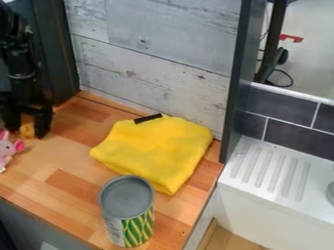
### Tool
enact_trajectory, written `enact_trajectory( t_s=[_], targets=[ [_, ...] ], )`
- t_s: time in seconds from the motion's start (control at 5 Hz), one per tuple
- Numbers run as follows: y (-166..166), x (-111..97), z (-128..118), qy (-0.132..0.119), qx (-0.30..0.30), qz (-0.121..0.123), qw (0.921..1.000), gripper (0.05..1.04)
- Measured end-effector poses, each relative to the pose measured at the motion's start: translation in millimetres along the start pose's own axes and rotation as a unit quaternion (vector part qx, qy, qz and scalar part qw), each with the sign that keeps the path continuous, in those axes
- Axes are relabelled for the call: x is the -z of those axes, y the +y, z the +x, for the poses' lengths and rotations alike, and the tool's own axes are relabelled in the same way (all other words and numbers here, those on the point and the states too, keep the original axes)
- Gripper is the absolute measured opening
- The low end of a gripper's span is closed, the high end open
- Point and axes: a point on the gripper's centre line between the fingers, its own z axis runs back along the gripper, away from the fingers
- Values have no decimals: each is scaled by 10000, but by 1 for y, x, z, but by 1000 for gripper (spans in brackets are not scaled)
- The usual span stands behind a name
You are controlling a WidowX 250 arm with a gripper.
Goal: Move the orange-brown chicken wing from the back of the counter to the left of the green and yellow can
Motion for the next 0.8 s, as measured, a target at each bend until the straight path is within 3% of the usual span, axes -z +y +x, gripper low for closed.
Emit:
enact_trajectory(
  t_s=[0.2,0.4,0.6,0.8],
  targets=[
    [0,0,2,-16,-44,-2,10000,671],
    [-1,0,2,-19,-108,-50,9999,587],
    [-3,-7,4,-260,23,-113,9996,587],
    [-2,-40,8,-1170,275,13,9928,587]
  ],
)
